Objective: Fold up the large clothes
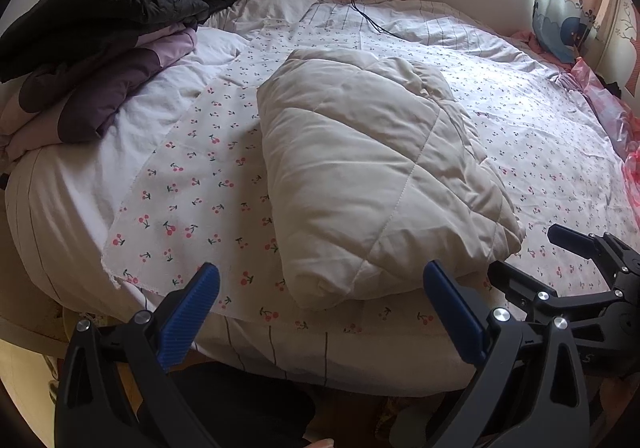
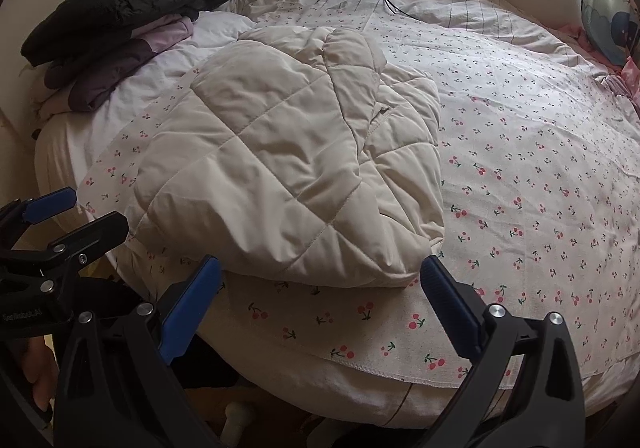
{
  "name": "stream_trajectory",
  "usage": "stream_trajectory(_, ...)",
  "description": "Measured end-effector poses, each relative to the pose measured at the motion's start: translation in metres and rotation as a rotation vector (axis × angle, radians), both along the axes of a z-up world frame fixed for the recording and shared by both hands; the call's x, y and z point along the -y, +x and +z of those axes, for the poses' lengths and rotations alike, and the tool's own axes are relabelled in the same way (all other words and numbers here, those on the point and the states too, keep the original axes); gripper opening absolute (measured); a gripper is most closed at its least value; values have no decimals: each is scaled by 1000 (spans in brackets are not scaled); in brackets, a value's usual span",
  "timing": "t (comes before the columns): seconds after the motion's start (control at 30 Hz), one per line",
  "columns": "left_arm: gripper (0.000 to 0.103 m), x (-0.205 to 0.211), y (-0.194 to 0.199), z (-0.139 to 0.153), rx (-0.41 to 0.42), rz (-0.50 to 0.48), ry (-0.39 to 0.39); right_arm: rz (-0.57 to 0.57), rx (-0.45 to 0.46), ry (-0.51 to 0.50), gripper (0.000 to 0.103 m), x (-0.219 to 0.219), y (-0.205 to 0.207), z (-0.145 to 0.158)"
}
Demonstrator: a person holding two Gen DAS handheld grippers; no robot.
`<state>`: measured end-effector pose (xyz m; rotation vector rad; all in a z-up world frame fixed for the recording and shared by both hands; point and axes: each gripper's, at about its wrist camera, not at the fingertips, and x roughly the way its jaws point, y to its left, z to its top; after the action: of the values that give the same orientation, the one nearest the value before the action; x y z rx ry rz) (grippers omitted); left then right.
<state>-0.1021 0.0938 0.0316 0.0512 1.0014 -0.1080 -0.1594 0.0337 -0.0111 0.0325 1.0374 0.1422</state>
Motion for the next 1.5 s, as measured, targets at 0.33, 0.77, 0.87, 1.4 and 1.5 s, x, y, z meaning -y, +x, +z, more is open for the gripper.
stream_trajectory(0.33, 98, -6, -2, -8, -36, 25, -20, 6, -4, 11, 96, -3, -4, -1)
stream_trajectory(0.77, 98, -9, -3, -11, -42, 39, -29, 3, -15, 19, 96, -3, -6, -7)
stream_trajectory(0.87, 98, -8, -3, -12, -48, 32, -30, 4, -18, 20, 96, -3, -6, -8)
stream_trajectory(1.4, 98, -6, -5, -12, -39, 32, -29, 6, -24, 22, 96, -3, -6, -12)
stream_trajectory(1.5, 98, -5, -5, -11, -30, 45, -1, 5, -25, 23, 96, -3, -5, -12)
